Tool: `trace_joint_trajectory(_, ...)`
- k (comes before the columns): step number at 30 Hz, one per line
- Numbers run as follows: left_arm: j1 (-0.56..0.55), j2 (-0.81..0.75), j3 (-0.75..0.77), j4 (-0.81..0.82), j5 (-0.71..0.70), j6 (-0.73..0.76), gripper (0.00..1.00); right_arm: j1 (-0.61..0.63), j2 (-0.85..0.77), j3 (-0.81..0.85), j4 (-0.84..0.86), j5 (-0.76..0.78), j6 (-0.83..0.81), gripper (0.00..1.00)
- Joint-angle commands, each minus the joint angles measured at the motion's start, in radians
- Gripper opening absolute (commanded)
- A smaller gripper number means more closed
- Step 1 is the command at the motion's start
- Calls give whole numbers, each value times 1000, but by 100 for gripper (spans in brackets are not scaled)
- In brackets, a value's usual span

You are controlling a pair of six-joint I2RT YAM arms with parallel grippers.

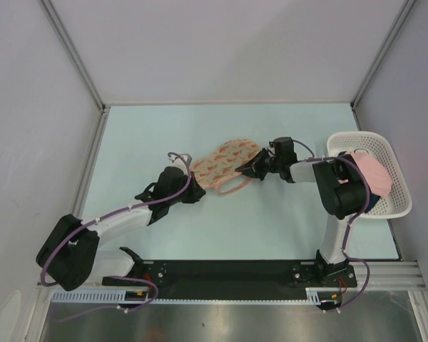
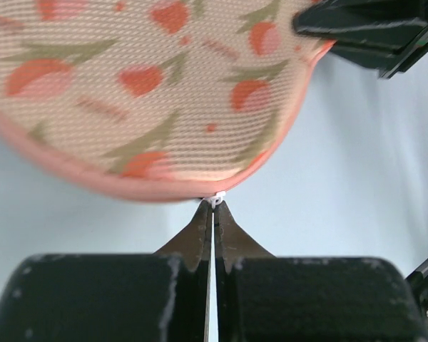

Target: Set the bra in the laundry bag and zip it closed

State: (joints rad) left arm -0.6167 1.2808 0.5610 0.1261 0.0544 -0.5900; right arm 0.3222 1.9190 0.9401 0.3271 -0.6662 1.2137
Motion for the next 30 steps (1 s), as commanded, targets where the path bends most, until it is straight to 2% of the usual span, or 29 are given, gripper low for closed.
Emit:
trace_joint_trajectory(1,41,-93,-58,-54,-31,32,0,-38,32,89,-39,-68,-103,0)
trace_joint_trajectory(6,74,-115,-85,-25,10,65,0,-29,89,207,-127,-131,-212,0)
trace_joint_trajectory(7,74,-112,-82,-13,56,73,0,-25,89,245,-187,-124,-265,6)
trace_joint_trajectory(8,74,-101,-76,3,76,70,0,-15,78,250,-213,-109,-284,18)
trace_joint_trajectory(9,72,-97,-75,33,97,62,0,-9,65,252,-233,-92,-301,48)
trace_joint_trajectory(10,72,-92,-69,52,116,50,0,-6,49,240,-279,-57,-318,60)
trace_joint_trajectory(12,60,-68,-52,78,150,44,0,9,-26,203,-310,-20,-350,76)
trace_joint_trajectory(13,57,-61,-35,82,156,36,0,12,-61,177,-321,22,-352,79)
trace_joint_trajectory(17,34,-20,16,89,174,36,0,49,-269,-60,-265,109,-234,85)
trace_joint_trajectory(20,11,3,50,89,179,36,0,121,-359,-145,-172,160,-130,86)
trace_joint_trajectory(25,-63,26,86,90,159,18,0,233,-367,-175,-7,220,43,87)
trace_joint_trajectory(28,-110,40,105,90,136,13,0,244,-335,-144,-25,254,61,83)
trace_joint_trajectory(30,-132,52,114,89,133,13,0,239,-318,-152,-11,261,81,77)
